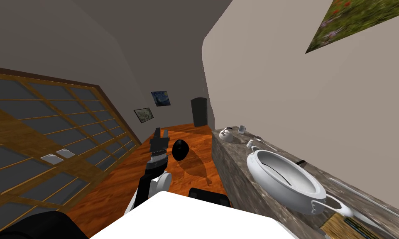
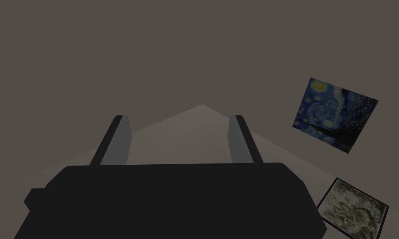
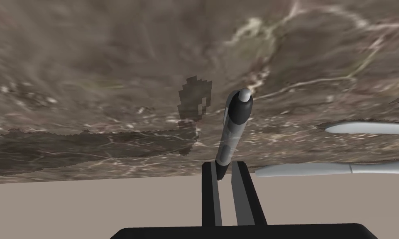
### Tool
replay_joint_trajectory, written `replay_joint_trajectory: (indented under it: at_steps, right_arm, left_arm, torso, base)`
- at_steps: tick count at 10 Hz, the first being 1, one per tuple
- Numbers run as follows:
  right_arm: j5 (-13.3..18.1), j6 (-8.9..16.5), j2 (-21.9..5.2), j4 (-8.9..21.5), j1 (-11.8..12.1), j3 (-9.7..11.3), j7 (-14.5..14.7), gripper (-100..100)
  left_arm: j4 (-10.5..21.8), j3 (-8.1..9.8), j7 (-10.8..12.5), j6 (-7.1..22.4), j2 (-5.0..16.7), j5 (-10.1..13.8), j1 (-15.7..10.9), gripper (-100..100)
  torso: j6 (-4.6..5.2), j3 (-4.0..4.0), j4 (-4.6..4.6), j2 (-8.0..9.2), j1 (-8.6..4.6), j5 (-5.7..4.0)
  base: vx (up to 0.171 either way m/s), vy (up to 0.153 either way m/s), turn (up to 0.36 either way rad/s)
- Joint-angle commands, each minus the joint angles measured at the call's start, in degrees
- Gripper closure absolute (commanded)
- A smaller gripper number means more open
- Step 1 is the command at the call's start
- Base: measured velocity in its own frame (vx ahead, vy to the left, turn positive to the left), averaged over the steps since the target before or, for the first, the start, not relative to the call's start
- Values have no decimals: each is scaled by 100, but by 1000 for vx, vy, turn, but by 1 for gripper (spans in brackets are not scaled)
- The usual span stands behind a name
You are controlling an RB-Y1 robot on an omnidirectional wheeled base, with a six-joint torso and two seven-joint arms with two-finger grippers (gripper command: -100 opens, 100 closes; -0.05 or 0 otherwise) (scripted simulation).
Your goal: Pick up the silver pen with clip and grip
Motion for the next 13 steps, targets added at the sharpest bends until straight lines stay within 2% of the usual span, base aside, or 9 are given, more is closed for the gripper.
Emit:
replay_joint_trajectory:
  at_steps: [1, 2, 4, 6, 7, 8, 10, 11, 13]
  right_arm:
    - [286, -266, 40, 242, -52, 65, -126, 100]
    - [397, -266, 40, 242, -52, 65, -126, 100]
    - [777, -675, 274, 685, 142, -55, -526, 100]
    - [1032, -779, 274, 685, 142, -55, -526, 100]
    - [1244, -1033, 508, 951, 335, -175, -805, 100]
    - [1389, -1126, 508, 998, 335, -175, -927, 100]
    - [1667, -1293, 508, 1128, 335, -175, -927, 100]
    - [1869, -1563, 742, 1402, 528, -295, -1216, 100]
    - [2136, -1684, 742, 1348, 528, -295, -1328, 100]
  left_arm:
    - [0, 0, 0, 0, 0, 0, 0, 0]
    - [0, 0, 0, 0, 0, 0, -1, 0]
    - [0, 0, 0, 0, 0, 0, 0, 0]
    - [0, 0, 0, 0, 0, 0, 0, 0]
    - [0, 0, 0, 0, 0, 0, -1, 0]
    - [0, 0, 0, 0, 0, 0, 0, 0]
    - [0, 0, 0, 0, 0, 0, 0, 0]
    - [0, 0, 0, 0, 0, 0, -1, 0]
    - [0, 0, 0, 0, 0, 0, 0, 0]
  torso:
    - [0, 0, 0, 0, 0, 0]
    - [-2, 6, 2, 11, -6, 2]
    - [6, 7, 2, 12, -4, -2]
    - [-4, 7, 2, 14, -4, 3]
    - [-7, 13, 5, 24, -9, 1]
    - [2, 8, 2, 15, -6, 0]
    - [-5, 5, 1, 10, -2, 2]
    - [-8, 11, 3, 22, -6, 1]
    - [-5, -1, -1, 0, 1, 0]
  base:
    - [49, 15, -3]
    - [10, -1, 9]
    - [97, 31, 17]
    - [31, 5, -4]
    - [73, 13, 51]
    - [110, 29, -3]
    - [40, 16, -8]
    - [91, 16, 48]
    - [84, 24, -9]
